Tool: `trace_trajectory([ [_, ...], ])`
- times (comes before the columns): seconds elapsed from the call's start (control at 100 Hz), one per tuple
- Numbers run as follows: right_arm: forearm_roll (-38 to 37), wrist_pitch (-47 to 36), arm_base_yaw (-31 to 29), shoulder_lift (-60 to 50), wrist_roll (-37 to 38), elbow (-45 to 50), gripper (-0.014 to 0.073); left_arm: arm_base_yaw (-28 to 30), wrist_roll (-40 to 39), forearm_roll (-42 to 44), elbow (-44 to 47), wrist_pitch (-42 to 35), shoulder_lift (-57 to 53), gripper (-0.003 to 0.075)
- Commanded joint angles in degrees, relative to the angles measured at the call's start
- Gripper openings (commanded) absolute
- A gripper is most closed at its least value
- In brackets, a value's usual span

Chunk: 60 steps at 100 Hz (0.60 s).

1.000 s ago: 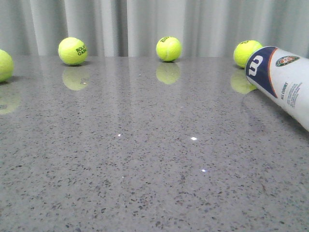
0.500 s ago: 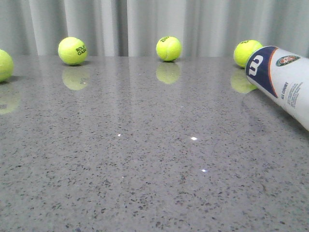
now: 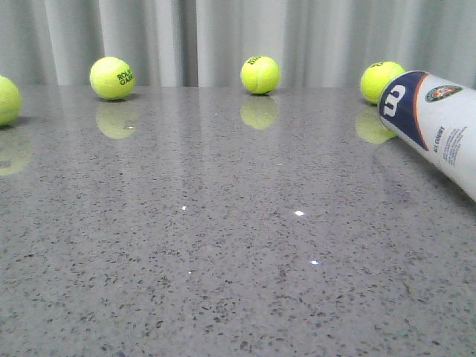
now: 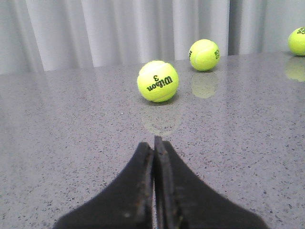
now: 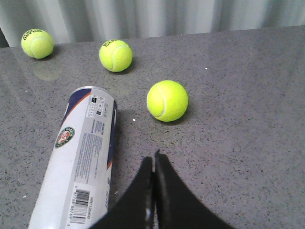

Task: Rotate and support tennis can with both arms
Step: 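Lower the right gripper over the lying white Wilson can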

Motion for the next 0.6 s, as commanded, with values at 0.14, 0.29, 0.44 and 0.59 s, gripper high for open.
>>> trace_trajectory([
  [0.14,0.14,5.01,-0.34,10.28,-1.39,-9.43,0.0106,0.03,-0.39,-0.20,2.82,-4.49,-2.26,-0.0021],
  [0.29,1.37,10.55,0.14,17.10,-1.55,-14.81,0.0550,0.03,-0.39,-0.20,2.82,-4.49,-2.26,-0.0021],
  [0.44,4.95,14.14,0.14,23.31,-2.90,-18.74,0.0629,0.03,-0.39,-0.20,2.82,-4.49,-2.26,-0.0021],
  [0.59,10.98,16.65,0.14,29.75,-4.98,-21.59,0.0611,0.03,-0.39,-0.20,2.82,-4.49,-2.26,-0.0021],
])
